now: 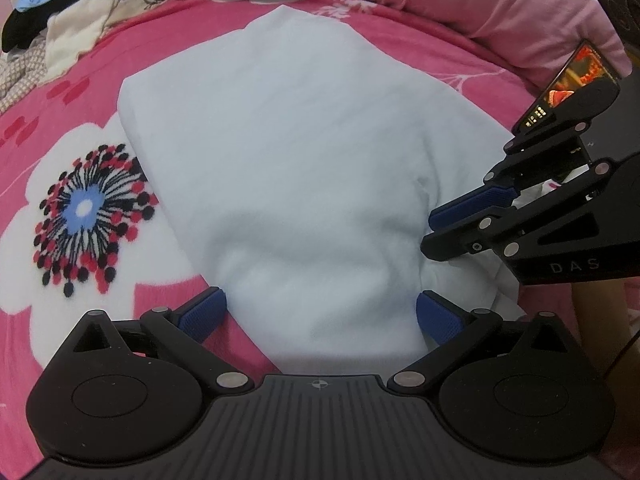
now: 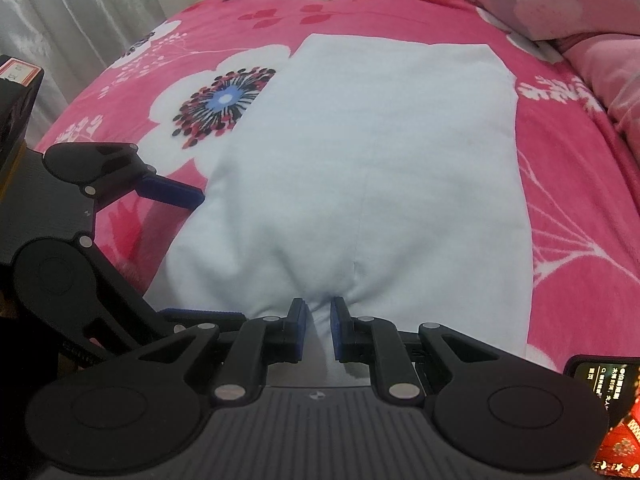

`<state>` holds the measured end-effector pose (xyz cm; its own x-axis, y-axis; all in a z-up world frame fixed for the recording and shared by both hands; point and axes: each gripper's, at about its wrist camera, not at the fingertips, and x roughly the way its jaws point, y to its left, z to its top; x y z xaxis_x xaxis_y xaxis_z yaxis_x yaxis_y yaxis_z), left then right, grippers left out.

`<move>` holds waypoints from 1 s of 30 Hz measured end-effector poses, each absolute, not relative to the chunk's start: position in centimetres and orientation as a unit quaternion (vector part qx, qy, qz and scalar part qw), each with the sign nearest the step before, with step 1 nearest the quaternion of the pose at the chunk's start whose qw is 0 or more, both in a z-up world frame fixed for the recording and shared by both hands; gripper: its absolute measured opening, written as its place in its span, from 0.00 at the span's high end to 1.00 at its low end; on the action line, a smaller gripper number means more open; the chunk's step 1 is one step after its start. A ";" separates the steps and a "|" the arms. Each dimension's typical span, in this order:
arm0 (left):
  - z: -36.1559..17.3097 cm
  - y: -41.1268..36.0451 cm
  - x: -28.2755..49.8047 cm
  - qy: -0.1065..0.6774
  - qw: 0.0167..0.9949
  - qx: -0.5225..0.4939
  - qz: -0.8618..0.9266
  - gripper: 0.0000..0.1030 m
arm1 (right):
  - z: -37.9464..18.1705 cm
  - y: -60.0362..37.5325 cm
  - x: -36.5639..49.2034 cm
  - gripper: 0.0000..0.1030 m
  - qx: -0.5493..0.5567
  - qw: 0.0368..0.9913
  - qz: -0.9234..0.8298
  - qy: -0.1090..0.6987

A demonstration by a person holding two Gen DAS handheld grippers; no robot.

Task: Fold clothes

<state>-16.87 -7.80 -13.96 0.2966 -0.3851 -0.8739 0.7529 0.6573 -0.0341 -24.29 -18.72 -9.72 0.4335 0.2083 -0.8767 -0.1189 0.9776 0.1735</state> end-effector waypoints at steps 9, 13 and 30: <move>-13.9 -7.7 -16.8 0.469 0.781 0.196 -0.364 0.00 | -9.7 -18.7 -24.2 0.85 0.042 0.844 0.095 0.526; -13.9 -7.7 -16.9 0.469 0.781 0.196 -0.363 0.00 | -9.6 -18.6 -24.2 0.85 0.041 0.844 0.094 0.526; -13.9 -7.7 -16.9 0.470 0.781 0.195 -0.363 0.00 | -9.6 -18.5 -24.1 0.85 0.037 0.844 0.092 0.528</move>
<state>-16.89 -7.66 -13.90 0.2943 -0.3832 -0.8755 0.7497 0.6607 -0.0372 -24.13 -18.55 -9.60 0.4258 0.1952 -0.8835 -0.1164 0.9802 0.1605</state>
